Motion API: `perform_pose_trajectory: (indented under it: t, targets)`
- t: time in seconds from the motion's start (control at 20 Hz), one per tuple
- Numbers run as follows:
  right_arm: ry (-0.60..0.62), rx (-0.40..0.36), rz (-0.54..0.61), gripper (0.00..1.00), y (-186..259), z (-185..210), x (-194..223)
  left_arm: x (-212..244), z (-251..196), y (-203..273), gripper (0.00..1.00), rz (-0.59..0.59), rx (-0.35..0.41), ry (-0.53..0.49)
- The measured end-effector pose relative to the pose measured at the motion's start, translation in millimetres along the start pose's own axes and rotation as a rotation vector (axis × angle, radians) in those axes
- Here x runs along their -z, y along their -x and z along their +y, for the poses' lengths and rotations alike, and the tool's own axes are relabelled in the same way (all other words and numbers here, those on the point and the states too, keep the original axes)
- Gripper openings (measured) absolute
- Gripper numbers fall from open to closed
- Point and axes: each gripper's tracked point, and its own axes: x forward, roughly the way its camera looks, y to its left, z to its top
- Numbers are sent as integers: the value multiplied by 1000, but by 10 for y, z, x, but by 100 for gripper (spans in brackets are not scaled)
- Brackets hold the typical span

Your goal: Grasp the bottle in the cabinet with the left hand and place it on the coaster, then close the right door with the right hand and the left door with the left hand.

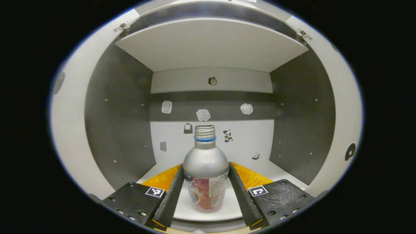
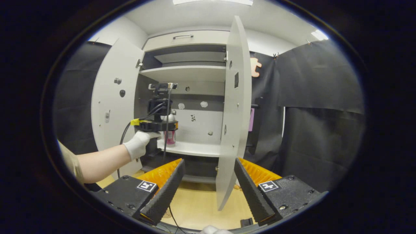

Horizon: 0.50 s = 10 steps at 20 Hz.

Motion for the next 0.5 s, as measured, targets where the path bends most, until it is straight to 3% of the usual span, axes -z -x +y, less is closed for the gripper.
perform_pose_trajectory:
  t: [0.3, 0.35, 0.4, 0.45, 0.5]
  targets:
    - [-16, -35, -29, 99, -18, 20, -18, -162, 113, 1083, 82, -58, 14, 18]
    - [-16, -37, -30, 99, -21, 17, -1, -152, 138, 1238, 78, -63, 13, 19]
    - [-16, -37, -28, 99, -16, 16, 13, -140, 146, 1388, 82, -66, 14, 19]
    - [-17, -36, -28, 99, -14, 8, 24, -112, 143, 1534, 78, -70, 19, 19]
    - [-16, -32, -28, 99, -9, -4, 47, -77, 131, 1677, 82, -65, 32, 25]
